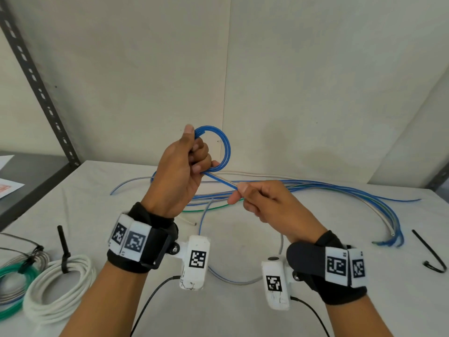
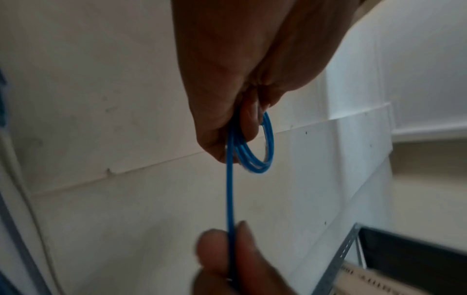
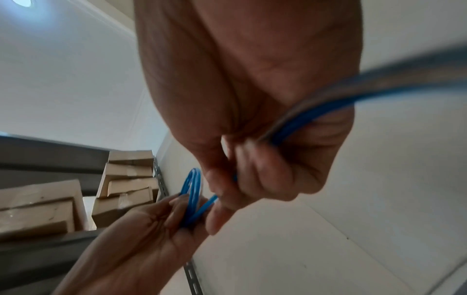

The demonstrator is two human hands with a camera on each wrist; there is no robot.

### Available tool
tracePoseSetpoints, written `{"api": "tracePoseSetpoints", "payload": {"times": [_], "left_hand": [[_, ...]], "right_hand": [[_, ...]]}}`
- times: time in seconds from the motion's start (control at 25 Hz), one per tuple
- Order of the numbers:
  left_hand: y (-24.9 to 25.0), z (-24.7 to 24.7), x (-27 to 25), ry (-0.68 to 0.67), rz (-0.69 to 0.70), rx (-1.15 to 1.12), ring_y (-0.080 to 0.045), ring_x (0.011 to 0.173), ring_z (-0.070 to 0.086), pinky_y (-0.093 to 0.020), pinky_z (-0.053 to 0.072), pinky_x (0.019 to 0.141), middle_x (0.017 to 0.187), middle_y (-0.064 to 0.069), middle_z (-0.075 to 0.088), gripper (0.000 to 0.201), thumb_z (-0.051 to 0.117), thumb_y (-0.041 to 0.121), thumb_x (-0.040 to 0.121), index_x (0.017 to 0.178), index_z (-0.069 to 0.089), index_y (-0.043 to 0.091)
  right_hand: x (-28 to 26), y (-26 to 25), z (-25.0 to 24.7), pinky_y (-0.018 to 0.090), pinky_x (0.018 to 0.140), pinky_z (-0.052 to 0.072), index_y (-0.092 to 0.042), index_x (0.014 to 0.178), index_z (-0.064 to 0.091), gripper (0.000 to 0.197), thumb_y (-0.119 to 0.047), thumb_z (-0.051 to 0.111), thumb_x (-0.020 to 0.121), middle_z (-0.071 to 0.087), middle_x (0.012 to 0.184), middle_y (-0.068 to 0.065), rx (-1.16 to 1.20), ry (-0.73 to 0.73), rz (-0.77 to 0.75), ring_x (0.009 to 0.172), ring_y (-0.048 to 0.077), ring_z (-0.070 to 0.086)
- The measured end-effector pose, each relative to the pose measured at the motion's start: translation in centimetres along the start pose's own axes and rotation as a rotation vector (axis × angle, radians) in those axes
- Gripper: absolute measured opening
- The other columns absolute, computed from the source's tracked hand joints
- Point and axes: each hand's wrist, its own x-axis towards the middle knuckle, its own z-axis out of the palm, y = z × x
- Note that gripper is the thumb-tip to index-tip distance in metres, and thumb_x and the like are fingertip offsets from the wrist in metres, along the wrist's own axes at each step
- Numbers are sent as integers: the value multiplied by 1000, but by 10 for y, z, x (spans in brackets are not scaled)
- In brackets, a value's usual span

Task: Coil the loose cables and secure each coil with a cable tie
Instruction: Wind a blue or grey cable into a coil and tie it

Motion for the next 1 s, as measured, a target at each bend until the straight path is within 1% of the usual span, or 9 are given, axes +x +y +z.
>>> {"api": "tracePoseSetpoints", "payload": {"times": [0.12, 0.24, 0.32, 0.4, 0.48, 0.64, 0.72, 0.88, 1.0], "left_hand": [[-6, 1, 0, -45, 24, 152, -11, 50, 21, -26, 50, 65, 59, 6, 21, 43, 33, 32, 110, 69, 32, 19], [-14, 1, -2, -127, 77, 464, -12, 51, 24, -35, 48, 69, 58, 6, 23, 45, 38, 25, 104, 58, 37, 26], [-17, -2, -4, -189, 118, 668, -11, 52, 28, -37, 49, 69, 58, 9, 26, 45, 37, 21, 105, 60, 37, 22], [-17, -6, -6, -233, 120, 786, -9, 52, 31, -41, 49, 68, 58, 9, 27, 40, 38, 25, 103, 64, 34, 19], [-15, -8, -7, -247, 112, 876, -8, 50, 34, -46, 51, 69, 58, 8, 28, 42, 40, 29, 103, 63, 33, 19], [-11, -9, -9, -264, 142, 1041, -13, 56, 39, -49, 48, 66, 62, 0, 30, 45, 42, 40, 100, 65, 36, 12], [-15, -9, -7, -229, 141, 964, -14, 57, 43, -46, 48, 66, 62, -1, 34, 48, 48, 40, 104, 65, 41, 13], [-24, 5, -6, -137, -40, 274, -19, 61, 52, -31, 51, 70, 60, -3, 46, 44, 48, 44, 100, 72, 57, 12], [-33, 22, -12, -125, 10, 76, -17, 60, 53, -29, 53, 69, 58, -1, 43, 46, 41, 48, 97, 88, 57, 6]], "right_hand": [[0, -1, -6, 8, 51, 31, -3, 96, 65, 23, -17, 49, 105, 44, 51, -16, -40, 51, -8, 48, 2, 36], [-2, 0, -6, 11, 60, 36, -1, 89, 64, 26, -16, 50, 105, 53, 61, -10, -181, 64, -42, 55, -1, 50], [-2, 0, -4, 14, 60, 35, 3, 85, 62, 32, -18, 48, 105, 51, 63, 0, -185, 89, -11, 53, -1, 47], [-4, -6, -2, 22, 57, 34, -1, 91, 62, 39, -28, 40, 107, 50, 61, 4, -148, 89, 29, 52, 4, 40], [-6, -12, -2, 21, 55, 34, -10, 103, 66, 44, -41, 34, 107, 61, 62, 6, -82, 23, 56, 52, 8, 38], [-8, -13, 5, 24, 52, 37, -16, 97, 67, 29, -38, 50, 103, 72, 66, 4, -208, 1, -43, 46, 6, 40], [-6, -8, 6, 25, 51, 36, -16, 95, 67, 24, -33, 53, 103, 70, 62, 2, -204, 67, -87, 44, 7, 40], [-4, -10, 6, 21, 46, 28, -10, 98, 69, 29, -34, 53, 102, 68, 63, 12, 147, 209, -31, 43, 10, 30], [-5, -15, 8, 19, 45, 26, -8, 97, 67, 32, -36, 50, 103, 62, 65, 15, 356, 226, 37, 41, 8, 30]]}}
